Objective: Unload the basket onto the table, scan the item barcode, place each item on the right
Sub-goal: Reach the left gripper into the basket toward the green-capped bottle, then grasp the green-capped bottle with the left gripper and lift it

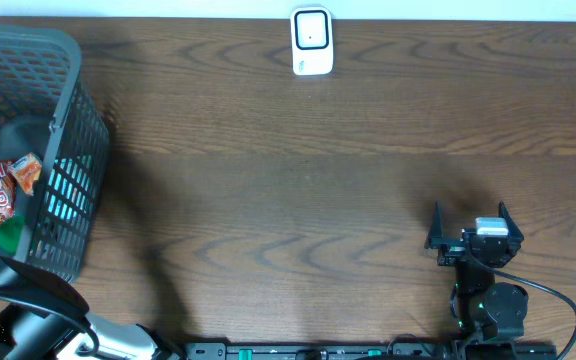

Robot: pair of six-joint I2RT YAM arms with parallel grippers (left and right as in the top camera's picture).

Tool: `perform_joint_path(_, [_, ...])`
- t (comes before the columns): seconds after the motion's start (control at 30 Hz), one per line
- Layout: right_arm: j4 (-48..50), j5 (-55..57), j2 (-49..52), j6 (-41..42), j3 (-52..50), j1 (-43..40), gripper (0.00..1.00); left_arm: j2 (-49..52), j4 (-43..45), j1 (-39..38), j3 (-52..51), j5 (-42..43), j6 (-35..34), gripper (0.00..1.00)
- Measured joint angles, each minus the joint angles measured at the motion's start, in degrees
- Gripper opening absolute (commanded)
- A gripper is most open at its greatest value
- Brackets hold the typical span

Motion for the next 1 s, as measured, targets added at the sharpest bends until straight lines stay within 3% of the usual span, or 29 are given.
perform_joint_path(0.33, [0.0,0.0,0.0,0.0,0.0,0.0,0.99,0.0,11.3,0.0,-12.1,-1.3,-0.9,0.99])
perform_joint_path(1.0, [0.0,0.0,0.0,0.0,0.0,0.0,0.99,0.0,23.7,0.0,-22.8,-1.4,-0.9,0.99])
